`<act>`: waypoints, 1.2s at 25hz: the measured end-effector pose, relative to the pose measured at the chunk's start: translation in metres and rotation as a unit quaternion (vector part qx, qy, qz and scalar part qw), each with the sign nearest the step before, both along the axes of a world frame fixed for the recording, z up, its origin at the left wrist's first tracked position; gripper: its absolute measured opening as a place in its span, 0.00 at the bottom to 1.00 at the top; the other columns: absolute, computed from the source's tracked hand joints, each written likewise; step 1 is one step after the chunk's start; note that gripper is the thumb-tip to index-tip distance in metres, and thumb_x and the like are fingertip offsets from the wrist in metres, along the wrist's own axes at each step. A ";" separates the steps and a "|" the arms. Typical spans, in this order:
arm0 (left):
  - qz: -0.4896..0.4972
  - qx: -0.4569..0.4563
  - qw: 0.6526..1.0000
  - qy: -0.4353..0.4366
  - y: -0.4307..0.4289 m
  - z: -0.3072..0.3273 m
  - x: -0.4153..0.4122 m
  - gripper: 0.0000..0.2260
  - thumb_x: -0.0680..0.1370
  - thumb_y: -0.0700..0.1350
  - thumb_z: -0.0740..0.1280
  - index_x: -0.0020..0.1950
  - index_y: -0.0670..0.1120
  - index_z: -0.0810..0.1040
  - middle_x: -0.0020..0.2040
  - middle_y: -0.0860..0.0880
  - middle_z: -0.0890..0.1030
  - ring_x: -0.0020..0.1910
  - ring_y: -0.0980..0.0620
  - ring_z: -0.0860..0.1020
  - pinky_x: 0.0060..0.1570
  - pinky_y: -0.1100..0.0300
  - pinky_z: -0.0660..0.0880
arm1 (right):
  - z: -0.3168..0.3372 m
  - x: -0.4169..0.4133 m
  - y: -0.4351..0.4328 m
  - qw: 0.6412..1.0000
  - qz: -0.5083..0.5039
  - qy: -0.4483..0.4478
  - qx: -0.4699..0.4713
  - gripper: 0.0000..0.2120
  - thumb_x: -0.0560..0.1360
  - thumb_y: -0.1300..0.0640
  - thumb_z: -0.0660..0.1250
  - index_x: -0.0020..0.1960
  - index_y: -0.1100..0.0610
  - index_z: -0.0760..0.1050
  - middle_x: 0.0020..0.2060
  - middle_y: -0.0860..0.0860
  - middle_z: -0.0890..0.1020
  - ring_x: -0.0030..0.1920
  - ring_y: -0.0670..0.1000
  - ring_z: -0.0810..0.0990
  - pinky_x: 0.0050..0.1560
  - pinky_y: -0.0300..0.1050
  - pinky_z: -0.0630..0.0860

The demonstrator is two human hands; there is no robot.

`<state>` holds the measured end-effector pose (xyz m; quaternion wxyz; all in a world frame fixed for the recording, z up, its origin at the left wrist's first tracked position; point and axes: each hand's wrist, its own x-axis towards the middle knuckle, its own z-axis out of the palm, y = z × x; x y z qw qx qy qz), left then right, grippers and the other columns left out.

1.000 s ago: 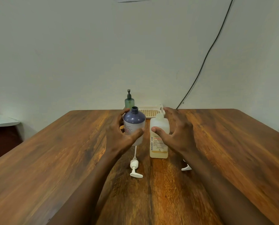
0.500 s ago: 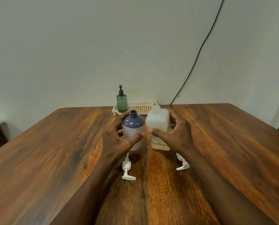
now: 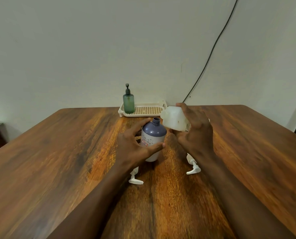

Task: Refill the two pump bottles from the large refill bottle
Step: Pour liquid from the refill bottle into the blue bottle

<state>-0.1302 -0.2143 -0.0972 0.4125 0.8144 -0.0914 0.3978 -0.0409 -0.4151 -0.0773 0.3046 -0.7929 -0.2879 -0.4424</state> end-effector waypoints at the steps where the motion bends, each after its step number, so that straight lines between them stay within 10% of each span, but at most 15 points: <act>1: 0.001 0.001 1.000 0.003 0.000 -0.001 0.000 0.40 0.64 0.63 0.80 0.73 0.50 0.76 0.66 0.55 0.81 0.62 0.61 0.80 0.54 0.59 0.82 | -0.001 0.000 0.000 1.000 0.002 -0.002 -0.007 0.43 0.63 0.56 0.84 0.75 0.54 0.70 0.64 0.57 0.80 0.61 0.59 0.78 0.55 0.53 0.80; 11: -0.010 -0.001 1.000 0.029 0.001 -0.004 0.001 0.41 0.63 0.66 0.79 0.73 0.52 0.76 0.65 0.57 0.81 0.61 0.63 0.79 0.54 0.66 0.80 | 0.001 0.003 -0.002 1.000 0.007 0.002 -0.014 0.41 0.65 0.60 0.82 0.75 0.55 0.71 0.67 0.57 0.79 0.67 0.60 0.76 0.77 0.54 0.60; 30: -0.020 0.007 1.000 0.023 -0.004 -0.003 0.002 0.37 0.63 0.66 0.78 0.70 0.60 0.73 0.61 0.64 0.79 0.59 0.68 0.78 0.51 0.73 0.76 | 0.011 0.002 -0.003 0.998 0.019 -0.053 -0.029 0.38 0.65 0.64 0.80 0.73 0.55 0.74 0.66 0.58 0.80 0.67 0.60 0.77 0.78 0.67 0.58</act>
